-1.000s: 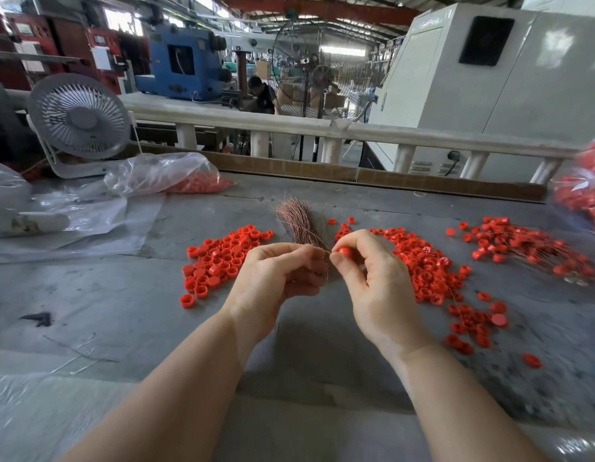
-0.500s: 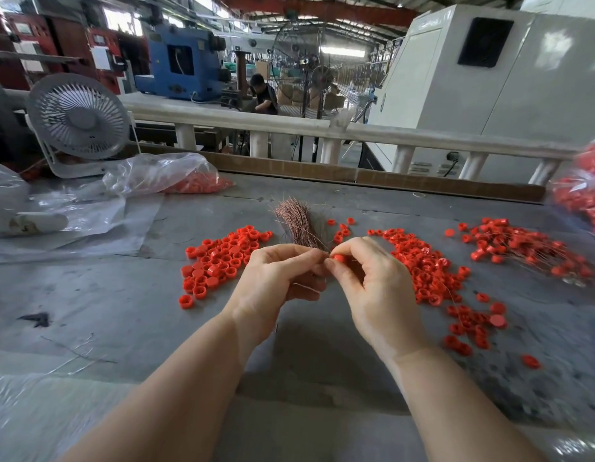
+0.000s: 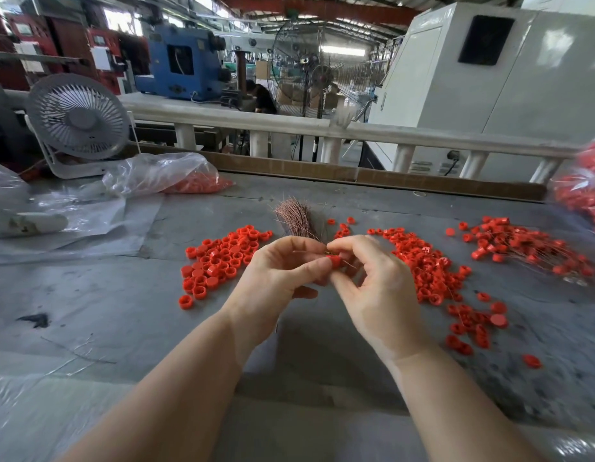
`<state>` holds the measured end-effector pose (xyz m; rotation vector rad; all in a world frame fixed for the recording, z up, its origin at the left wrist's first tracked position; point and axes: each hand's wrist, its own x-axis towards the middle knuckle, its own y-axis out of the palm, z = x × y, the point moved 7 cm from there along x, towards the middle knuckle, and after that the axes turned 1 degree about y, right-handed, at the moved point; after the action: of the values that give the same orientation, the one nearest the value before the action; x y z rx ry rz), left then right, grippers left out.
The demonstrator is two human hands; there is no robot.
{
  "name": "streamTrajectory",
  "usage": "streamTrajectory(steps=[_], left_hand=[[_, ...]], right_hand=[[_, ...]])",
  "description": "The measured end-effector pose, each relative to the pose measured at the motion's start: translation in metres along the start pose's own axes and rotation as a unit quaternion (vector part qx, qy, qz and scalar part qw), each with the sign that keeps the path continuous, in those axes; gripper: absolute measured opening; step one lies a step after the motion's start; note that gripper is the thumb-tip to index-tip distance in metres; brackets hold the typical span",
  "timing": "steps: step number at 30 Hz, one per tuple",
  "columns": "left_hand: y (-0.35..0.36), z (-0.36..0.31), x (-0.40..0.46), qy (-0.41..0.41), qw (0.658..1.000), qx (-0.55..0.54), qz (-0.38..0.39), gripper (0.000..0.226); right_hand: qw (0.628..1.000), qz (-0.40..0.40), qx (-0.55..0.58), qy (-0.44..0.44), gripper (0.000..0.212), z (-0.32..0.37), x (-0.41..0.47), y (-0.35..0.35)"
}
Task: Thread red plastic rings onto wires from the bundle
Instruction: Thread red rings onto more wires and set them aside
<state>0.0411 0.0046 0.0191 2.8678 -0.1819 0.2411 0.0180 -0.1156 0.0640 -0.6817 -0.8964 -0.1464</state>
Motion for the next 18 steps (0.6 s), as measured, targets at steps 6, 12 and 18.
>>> streamTrajectory(steps=[6,12,18], left_hand=[[-0.0042,0.0001,0.0012,-0.021,0.997,-0.072,-0.02,0.021],[-0.0023,0.0001,0.001,-0.026,0.996,-0.085,-0.014,0.021],[0.0007,-0.0005,0.0037,-0.01,0.993,-0.118,-0.009,0.024]], right_hand=[[0.996,-0.019,0.072,0.045,0.018,-0.0032,0.0005,-0.0011],[0.994,-0.042,0.095,0.036,0.007,0.0002,0.0008,-0.0064],[0.995,-0.036,0.087,0.024,0.011,0.0008,0.0007,-0.0062]])
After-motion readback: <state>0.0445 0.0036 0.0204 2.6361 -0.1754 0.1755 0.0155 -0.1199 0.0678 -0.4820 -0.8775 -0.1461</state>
